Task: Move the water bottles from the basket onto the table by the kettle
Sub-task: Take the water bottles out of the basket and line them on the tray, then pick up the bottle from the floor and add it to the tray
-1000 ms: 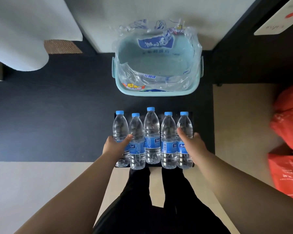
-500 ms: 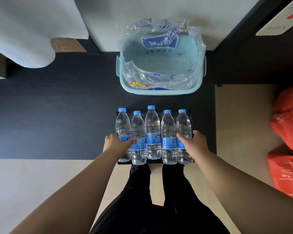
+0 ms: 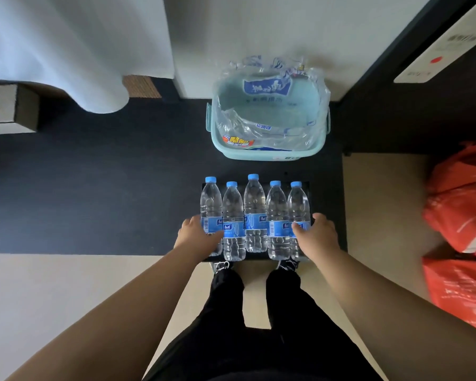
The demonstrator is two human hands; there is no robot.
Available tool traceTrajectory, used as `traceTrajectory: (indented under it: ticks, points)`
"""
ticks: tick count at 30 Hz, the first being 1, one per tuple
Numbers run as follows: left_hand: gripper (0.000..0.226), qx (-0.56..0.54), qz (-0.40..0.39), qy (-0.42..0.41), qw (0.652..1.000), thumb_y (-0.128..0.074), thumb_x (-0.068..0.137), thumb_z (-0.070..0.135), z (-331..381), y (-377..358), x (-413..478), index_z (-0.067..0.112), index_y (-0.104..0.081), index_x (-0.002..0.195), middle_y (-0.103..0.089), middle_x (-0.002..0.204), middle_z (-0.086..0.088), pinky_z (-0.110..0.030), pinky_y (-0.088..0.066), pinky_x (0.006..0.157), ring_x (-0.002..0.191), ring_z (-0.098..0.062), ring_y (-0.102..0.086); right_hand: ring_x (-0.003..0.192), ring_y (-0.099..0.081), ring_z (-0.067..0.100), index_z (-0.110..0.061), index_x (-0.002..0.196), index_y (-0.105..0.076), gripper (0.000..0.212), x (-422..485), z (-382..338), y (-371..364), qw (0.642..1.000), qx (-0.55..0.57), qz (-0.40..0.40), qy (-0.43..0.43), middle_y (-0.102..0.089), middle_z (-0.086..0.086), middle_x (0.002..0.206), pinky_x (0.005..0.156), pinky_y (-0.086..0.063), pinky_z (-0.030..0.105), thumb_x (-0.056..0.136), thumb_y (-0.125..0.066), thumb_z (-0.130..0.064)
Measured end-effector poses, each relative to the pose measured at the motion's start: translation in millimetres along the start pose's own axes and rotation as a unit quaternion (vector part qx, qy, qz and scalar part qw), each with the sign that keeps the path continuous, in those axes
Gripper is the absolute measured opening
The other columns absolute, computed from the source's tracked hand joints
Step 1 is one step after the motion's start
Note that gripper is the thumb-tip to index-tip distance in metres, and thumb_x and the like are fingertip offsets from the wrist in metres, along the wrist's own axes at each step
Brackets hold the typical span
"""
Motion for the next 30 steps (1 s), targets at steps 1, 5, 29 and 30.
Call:
traceTrajectory:
  ticks: [1, 5, 29, 30]
  points:
    - [0.049, 0.004, -0.004, -0.011, 1.000, -0.068, 0.073, 0.055, -0.9, 3.1, -3.6, 0.029, -0.056, 0.113, -0.058, 0.116, -0.001, -0.047, -0.059, 0.086, 0.101, -0.023, -0.061, 0.129, -0.056, 0.035, -0.012, 0.155, -0.040, 0.076, -5.5, 1.5, 1.7, 1.000, 0.001, 0.002, 0.005, -0.048, 0.018, 0.147, 0.102, -0.054, 0.046, 0.096, -0.069, -0.050]
    - [0.066, 0.015, 0.003, -0.019, 1.000, -0.069, 0.077, 0.063, -13.5, 14.4, -18.7, 0.021, -0.056, 0.126, -0.058, 0.129, -0.005, -0.042, -0.059, 0.082, 0.105, -0.025, -0.062, 0.125, -0.057, 0.035, -0.013, 0.155, -0.040, 0.071, -23.5, 7.6, 8.1, 0.999, -0.022, -0.006, 0.039, -0.048, 0.017, 0.145, 0.095, -0.053, 0.040, 0.099, -0.063, -0.051]
    - [0.071, -0.256, 0.155, 0.213, 0.930, -0.065, 0.092, 0.056, -230.7, -123.4, -296.3, 0.018, -0.046, 0.149, -0.061, 0.138, -0.005, -0.033, -0.049, 0.097, 0.120, -0.025, -0.062, 0.131, -0.056, 0.031, -0.018, 0.155, -0.039, 0.070, -154.0, -26.4, -51.0, 0.864, -0.320, -0.115, 0.371, -0.055, 0.008, 0.148, 0.104, -0.050, 0.046, 0.100, -0.057, -0.057]
    - [0.071, -0.270, 0.159, 0.224, 0.923, -0.065, 0.092, 0.056, -242.8, -129.8, -306.7, 0.018, -0.046, 0.149, -0.060, 0.138, -0.005, -0.033, -0.050, 0.097, 0.120, -0.026, -0.062, 0.131, -0.056, 0.031, -0.018, 0.155, -0.039, 0.070, -164.9, -30.6, -60.9, 0.854, -0.331, -0.119, 0.382, -0.054, 0.009, 0.149, 0.104, -0.049, 0.045, 0.100, -0.057, -0.057]
Point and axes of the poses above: each hand's wrist, its own x-axis towards the middle knuckle, its own y-axis out of the back of the hand, z = x × y, the point moved 7 cm from there along x, towards the middle knuckle
